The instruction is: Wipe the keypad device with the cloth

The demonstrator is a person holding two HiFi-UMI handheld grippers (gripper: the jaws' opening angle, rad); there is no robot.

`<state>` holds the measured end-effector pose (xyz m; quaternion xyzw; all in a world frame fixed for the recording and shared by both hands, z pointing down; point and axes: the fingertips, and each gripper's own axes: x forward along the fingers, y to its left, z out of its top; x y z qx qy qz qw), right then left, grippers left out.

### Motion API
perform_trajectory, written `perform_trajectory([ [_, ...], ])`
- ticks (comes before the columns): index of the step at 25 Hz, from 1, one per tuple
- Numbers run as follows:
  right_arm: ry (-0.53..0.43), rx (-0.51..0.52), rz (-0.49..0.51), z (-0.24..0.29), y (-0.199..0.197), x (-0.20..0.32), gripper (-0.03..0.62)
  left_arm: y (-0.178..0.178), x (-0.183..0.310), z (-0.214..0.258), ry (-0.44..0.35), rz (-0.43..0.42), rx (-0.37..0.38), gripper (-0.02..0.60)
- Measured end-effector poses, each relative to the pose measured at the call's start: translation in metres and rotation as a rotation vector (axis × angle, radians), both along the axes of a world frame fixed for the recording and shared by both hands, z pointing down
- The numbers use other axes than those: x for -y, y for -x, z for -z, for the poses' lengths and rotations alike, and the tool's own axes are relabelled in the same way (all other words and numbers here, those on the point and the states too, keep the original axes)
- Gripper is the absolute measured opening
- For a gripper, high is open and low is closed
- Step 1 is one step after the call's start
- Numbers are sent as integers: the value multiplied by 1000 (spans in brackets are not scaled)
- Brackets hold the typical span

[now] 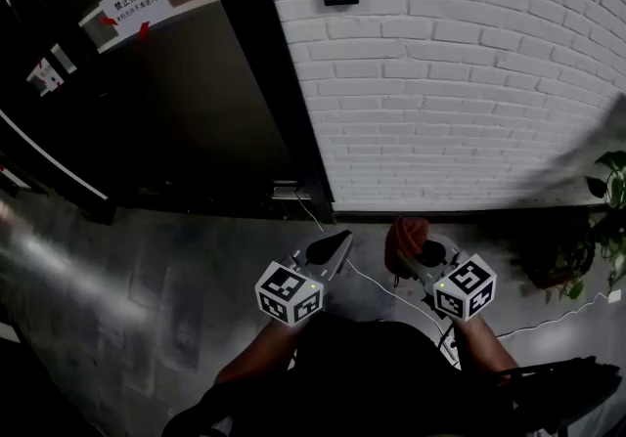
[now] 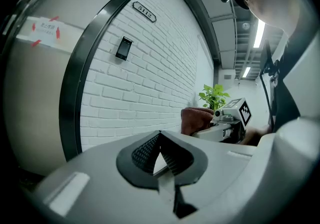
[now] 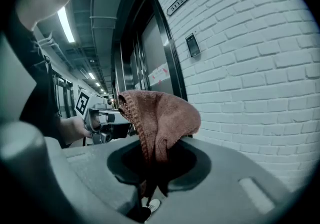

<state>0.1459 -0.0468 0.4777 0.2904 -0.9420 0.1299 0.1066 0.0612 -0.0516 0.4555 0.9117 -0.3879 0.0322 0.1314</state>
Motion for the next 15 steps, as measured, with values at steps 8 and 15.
perform_trajectory([
  [8,-25,6,-79,8,54,52,68,55,53,4,-19,-71,7,17],
  [15,-45,24,-184,13,101,99,69,100,105,9,-41,-171,26,17],
])
